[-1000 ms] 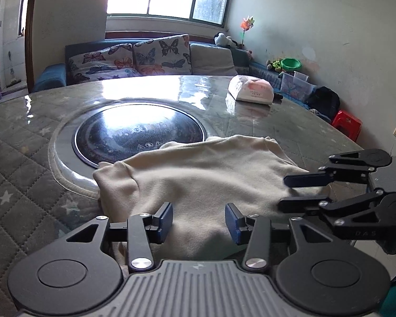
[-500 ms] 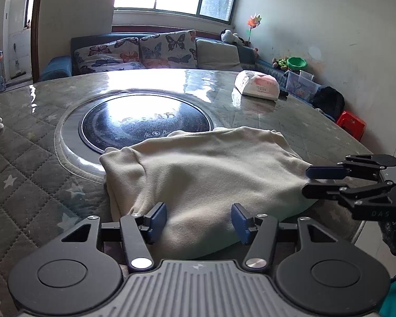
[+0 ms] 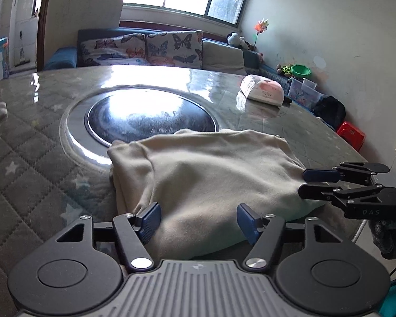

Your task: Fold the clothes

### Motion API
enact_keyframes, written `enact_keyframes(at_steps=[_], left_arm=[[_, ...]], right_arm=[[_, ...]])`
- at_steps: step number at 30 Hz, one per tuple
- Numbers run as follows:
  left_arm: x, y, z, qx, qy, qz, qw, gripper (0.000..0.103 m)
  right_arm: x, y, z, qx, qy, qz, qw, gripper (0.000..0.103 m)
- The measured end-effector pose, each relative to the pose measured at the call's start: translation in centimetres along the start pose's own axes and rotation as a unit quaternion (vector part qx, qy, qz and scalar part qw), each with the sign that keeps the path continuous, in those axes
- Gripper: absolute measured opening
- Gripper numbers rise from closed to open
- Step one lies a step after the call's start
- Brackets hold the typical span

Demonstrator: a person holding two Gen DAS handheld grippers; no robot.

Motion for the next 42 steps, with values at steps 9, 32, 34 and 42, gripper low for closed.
enact_keyframes(at_steps=[9,32,34,42], left_arm=[[0.6,-1.1,-0.2,0.018,0.013,0.016,0.9996,0.067],[-3.0,-4.7,-1.4,0.063,0.054,0.03,0.9961,0.044],[-3.6,-4.0,-1.7,0.064,0.052,0.015,0.9965,0.044],[-2.7,-5.3,-1.1,0.052,0.055,0.033,0.9966,0.041]], right_arm=[[0.2,-1.4,-0.4,0.013,-0.006,0.007,1.0,0.045],[-4.7,-3.7,-1.0,0.022,-0.018,-0.01,1.0,0.048],[-5.0,-3.3,-1.0,0.023,-0.019,-0.018,0.999,0.048],[-5.7,-4.6,-0.4,0.025,-0.014,-0.017,0.999,0.048]])
Point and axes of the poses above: each gripper's, at about its wrist camera, not at the fingertips, and x roughly against the way its jaws point, z to its right, y to its underside, the point moved 10 cm from there along -x, roughly the way its jaws point, and after that the axes turned 15 degrees about y, right-handed, at the moved point
